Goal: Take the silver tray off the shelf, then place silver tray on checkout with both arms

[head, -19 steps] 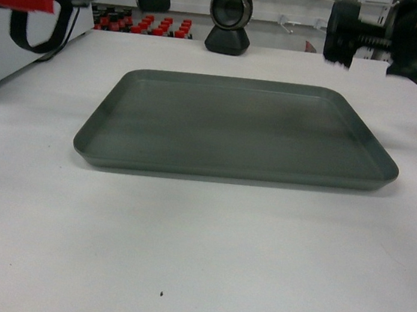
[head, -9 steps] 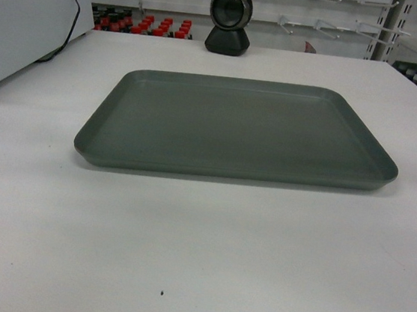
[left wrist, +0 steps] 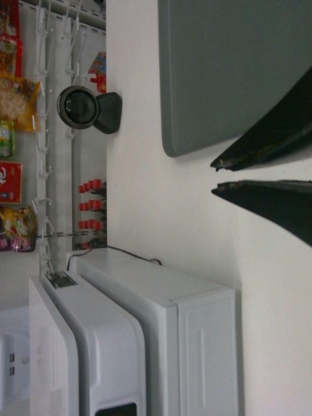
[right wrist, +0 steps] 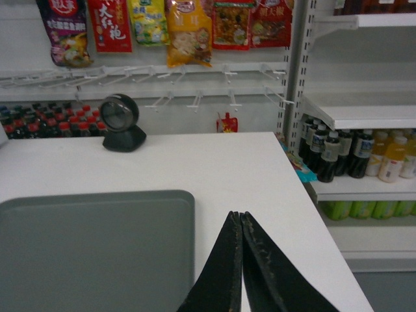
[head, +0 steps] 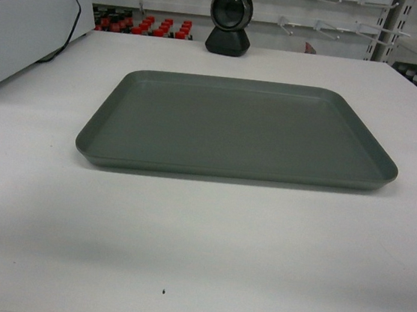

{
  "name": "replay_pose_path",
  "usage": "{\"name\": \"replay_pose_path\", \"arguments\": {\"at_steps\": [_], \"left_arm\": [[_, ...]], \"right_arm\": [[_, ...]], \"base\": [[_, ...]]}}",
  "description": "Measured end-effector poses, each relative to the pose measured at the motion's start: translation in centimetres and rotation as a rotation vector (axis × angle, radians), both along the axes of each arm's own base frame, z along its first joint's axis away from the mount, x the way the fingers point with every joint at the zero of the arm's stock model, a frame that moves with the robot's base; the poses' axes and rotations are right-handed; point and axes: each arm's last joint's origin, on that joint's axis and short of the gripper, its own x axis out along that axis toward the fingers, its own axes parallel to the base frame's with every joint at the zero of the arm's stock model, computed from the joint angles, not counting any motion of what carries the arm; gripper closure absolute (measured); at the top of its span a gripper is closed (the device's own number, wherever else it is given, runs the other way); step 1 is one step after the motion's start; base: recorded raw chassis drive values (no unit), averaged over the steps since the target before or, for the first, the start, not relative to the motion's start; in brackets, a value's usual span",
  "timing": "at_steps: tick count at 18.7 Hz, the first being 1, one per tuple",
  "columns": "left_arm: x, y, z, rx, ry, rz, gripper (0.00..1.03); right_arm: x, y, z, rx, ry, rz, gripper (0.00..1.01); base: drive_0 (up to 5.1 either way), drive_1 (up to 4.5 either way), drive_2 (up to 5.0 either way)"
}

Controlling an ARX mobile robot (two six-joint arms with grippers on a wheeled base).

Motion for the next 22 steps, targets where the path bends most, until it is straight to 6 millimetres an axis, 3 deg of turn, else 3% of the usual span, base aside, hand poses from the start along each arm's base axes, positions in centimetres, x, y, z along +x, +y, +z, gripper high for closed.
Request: {"name": "replay_pose_path", "arguments": {"at_steps": [2, 3, 5, 10, 13, 22], "left_arm": [[-0.4, 0.2, -0.3, -0.001, -0.001, 0.005, 1.01], [-1.2, 0.3, -0.8, 0.000, -0.003, -0.010, 1.01], [-2.6, 0.7, -1.9, 0.000, 0.000, -0.018, 1.02], [-5.4, 2.3, -3.5, 0.000, 0.000, -0.004, 1.02], [-6.7, 2.2, -4.3, 0.000, 0.004, -0.014, 1.02], [-8.2, 2.2, -5.3, 0.001, -0.024, -0.014, 1.02]], "right_arm": [[-0.4, -0.3, -0.7, -0.007, 0.007, -0.004, 0.99], [-1.0, -0.8, -2.2, -0.015, 0.032, -0.004, 0.99], [-2.3, -1.5, -4.2, -0.020, 0.051, 0.001, 0.99], [-5.0, -2.7, -6.9, -0.018, 0.046, -0.002, 0.99], [-6.2, -3.9, -7.9, -0.017, 0.039, -0.010, 0.99], [-7.6, -3.8, -9.0, -0.018, 0.040, 0.004, 0.99]], "base": [[0.0, 0.00, 0.0], [0.0, 0.00, 0.0], [0.0, 0.00, 0.0], [0.0, 0.00, 0.0], [0.0, 0.00, 0.0], [0.0, 0.00, 0.0]]}}
